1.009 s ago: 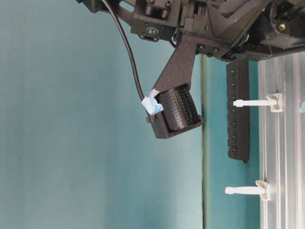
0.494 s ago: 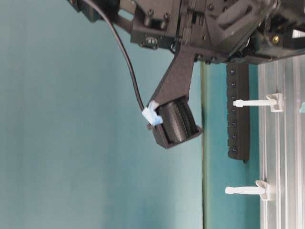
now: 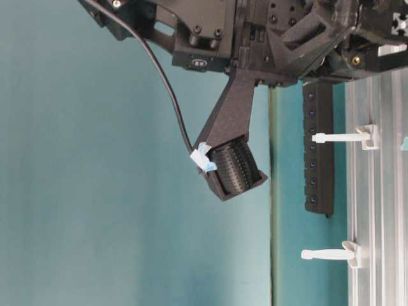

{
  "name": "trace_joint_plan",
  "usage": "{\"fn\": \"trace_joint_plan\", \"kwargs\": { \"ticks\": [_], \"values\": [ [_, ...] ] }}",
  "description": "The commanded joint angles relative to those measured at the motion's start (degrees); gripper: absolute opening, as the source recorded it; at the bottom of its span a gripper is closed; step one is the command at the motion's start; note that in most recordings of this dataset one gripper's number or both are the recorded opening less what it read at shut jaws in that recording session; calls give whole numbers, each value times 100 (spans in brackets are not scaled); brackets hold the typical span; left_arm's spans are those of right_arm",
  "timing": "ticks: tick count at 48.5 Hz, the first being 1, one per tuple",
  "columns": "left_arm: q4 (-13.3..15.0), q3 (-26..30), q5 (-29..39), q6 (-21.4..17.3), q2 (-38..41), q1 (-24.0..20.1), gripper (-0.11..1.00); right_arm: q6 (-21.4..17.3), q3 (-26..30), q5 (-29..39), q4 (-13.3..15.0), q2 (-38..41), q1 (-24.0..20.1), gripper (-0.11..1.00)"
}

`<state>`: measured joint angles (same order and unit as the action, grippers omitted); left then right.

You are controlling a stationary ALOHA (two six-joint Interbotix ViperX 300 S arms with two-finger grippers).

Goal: Pass the USB cable through three rings with both arms.
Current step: 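Lower the right gripper and close it on the cable behind the plug, then lift the cable and push the plug leftward through the right ring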

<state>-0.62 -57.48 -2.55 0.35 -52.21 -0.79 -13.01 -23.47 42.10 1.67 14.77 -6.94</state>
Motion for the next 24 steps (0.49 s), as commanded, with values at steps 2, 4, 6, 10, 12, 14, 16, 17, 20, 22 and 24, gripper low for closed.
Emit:
{"fn": "trace_joint_plan", "kwargs": {
  "ticks": [2,4,6,10,12,14,16,17,20,22,24],
  "values": [
    [-9,176,-35,9,26,0,2,-141,44,18,9,-141,0,-8],
    [-18,185,-35,9,26,0,2,-158,62,53,9,-202,-9,-8],
    [-18,193,-35,9,26,-9,2,-185,105,97,9,-290,-9,-8],
    [-9,202,-26,9,26,0,2,-193,211,264,9,-527,0,-8],
    [-18,211,-35,18,26,0,2,-185,255,404,9,-624,0,-8],
    [-18,211,-26,9,26,-9,2,-176,272,598,26,-686,0,-8],
    [-18,202,-35,9,26,0,2,-158,290,817,35,-747,0,-8],
    [-18,211,-35,9,26,-9,2,-149,290,923,35,-782,0,-8],
    [-9,211,-35,18,26,-9,2,-123,308,1230,44,-879,0,-8],
    [-9,211,-35,18,26,-9,2,-123,308,1397,53,-949,0,-8],
    [-18,211,-35,9,26,-9,2,-105,316,1547,79,-1037,0,-8]
  ]
}}
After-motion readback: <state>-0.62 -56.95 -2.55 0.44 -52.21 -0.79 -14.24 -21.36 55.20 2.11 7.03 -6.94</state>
